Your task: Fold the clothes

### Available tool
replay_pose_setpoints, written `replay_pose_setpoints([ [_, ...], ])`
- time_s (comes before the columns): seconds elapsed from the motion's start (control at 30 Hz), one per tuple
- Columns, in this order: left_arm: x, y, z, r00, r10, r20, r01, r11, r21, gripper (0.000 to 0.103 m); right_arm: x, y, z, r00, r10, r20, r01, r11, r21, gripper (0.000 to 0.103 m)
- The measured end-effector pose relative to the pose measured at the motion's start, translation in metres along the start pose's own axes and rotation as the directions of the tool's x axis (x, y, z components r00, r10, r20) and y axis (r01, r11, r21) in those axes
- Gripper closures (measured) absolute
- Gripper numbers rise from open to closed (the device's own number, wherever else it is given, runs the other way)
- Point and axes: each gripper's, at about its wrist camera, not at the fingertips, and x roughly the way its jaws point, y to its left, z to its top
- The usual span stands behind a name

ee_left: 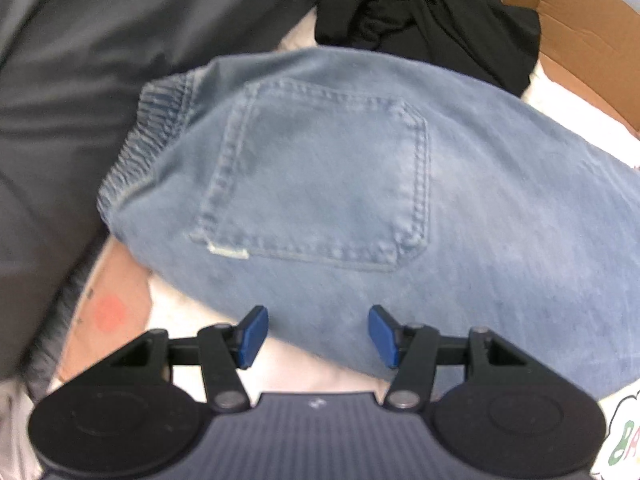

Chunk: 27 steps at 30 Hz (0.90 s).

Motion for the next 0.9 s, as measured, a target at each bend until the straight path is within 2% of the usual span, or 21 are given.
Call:
replay_pose_setpoints([
  [0.03,0.001,-0.002,-0.004,1.000,-0.007,0.000,0.007,1.000,-0.009,0.044,0.003,-0.003,0.000,1.000,-0.008,-0.001,0.008,1.000,0.024,0.053],
  [0.17,0.003,-0.003,-0.014,0.999,-0.032,0.001,0.032,0.998,-0.053,0.044,0.010,-0.009,-0.001,1.000,0.013,0.019,-0.015,0.996,0.094,0.053],
  [0.2,0.003,-0.003,-0.014,0.999,-0.037,0.002,0.037,0.997,-0.061,0.044,0.011,-0.010,-0.001,1.000,0.017,0.025,-0.020,0.994,0.109,0.057],
  [0.23,0.002,-0.002,-0.015,0.999,-0.040,0.002,0.040,0.997,-0.065,0.044,0.012,-0.012,-0.001,0.999,0.018,0.028,-0.022,0.992,0.126,0.067],
  [0.27,0.000,-0.001,-0.015,0.999,-0.043,0.002,0.043,0.997,-0.070,0.044,0.013,-0.013,0.000,0.999,0.020,0.031,-0.024,0.989,0.144,0.072],
  [0.3,-0.002,0.000,-0.016,0.999,-0.045,0.001,0.045,0.996,-0.076,0.044,0.014,-0.015,0.002,0.999,0.027,0.034,-0.033,0.986,0.163,0.083],
  [0.4,-0.007,0.002,-0.023,0.999,-0.050,-0.004,0.050,0.994,-0.100,0.044,0.012,-0.018,0.005,0.997,0.055,0.048,-0.063,0.978,0.201,0.092],
  [0.53,-0.006,0.005,-0.034,0.996,-0.083,-0.015,0.080,0.988,-0.134,0.044,0.006,-0.019,0.009,0.991,0.109,0.077,-0.125,0.963,0.238,0.093],
  [0.67,-0.007,0.003,-0.038,0.992,-0.127,-0.023,0.122,0.981,-0.148,0.044,0.017,-0.027,0.006,0.994,0.098,0.058,-0.111,0.951,0.290,0.091],
  [0.9,-0.006,-0.005,-0.040,0.984,-0.177,-0.021,0.172,0.974,-0.149,0.044,0.034,-0.027,-0.004,0.990,0.137,0.029,-0.139,0.932,0.334,0.091],
])
